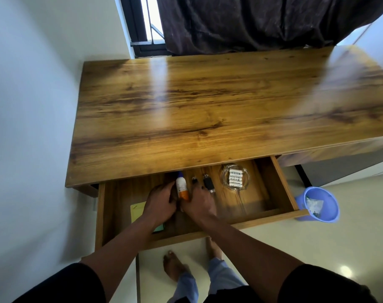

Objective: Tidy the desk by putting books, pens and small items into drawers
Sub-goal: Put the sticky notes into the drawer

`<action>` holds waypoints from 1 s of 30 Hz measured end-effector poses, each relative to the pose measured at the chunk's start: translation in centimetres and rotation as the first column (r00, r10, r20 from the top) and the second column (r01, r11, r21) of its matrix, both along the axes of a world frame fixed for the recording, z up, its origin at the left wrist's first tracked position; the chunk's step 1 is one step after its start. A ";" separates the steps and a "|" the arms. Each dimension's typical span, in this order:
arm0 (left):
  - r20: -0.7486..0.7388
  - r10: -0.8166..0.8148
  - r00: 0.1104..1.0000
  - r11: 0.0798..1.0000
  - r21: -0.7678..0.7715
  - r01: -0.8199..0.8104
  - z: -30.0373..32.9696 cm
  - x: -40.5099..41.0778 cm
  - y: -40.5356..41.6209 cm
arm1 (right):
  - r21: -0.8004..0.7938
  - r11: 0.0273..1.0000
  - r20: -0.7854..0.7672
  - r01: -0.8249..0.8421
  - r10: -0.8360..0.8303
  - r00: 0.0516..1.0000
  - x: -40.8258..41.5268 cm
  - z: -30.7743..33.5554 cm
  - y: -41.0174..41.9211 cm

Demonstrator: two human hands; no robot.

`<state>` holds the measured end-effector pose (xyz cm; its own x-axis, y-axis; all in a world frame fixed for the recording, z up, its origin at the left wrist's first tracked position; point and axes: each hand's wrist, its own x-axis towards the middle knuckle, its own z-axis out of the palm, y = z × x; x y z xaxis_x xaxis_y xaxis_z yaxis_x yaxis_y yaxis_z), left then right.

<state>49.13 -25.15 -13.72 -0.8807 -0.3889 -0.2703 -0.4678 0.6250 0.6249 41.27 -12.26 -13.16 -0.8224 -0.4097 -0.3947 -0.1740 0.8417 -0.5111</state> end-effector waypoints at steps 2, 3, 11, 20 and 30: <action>-0.011 0.032 0.999 0.999 0.000 -0.032 0.1 -0.1 0.5 | 0.006 1.000 -0.025 0.011 -0.011 1.000 -0.1 0.3 0.5; -0.012 0.062 0.998 0.998 0.000 -0.062 0.2 -0.1 0.8 | 0.011 1.000 -0.035 0.016 -0.015 0.999 0.0 0.6 0.9; -0.059 0.504 0.861 0.831 0.303 -0.466 2.5 0.4 4.4 | -0.108 0.980 0.043 0.166 -0.163 0.986 -0.1 2.3 2.6; 0.150 0.901 0.407 0.224 0.642 -0.733 6.4 1.2 10.3 | -0.203 0.886 0.343 0.416 -0.333 0.878 1.0 5.4 4.8; 0.362 0.847 0.389 0.009 0.721 -0.692 7.6 5.9 17.1 | -0.261 0.766 0.651 0.588 -0.310 0.693 4.3 7.7 10.3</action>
<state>55.04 -8.03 -6.07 -0.2373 -0.6060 -0.7592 -0.2347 -0.7226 0.6501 45.54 -2.00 -5.45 -0.6455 -0.2815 -0.7100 0.5878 0.4106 -0.6971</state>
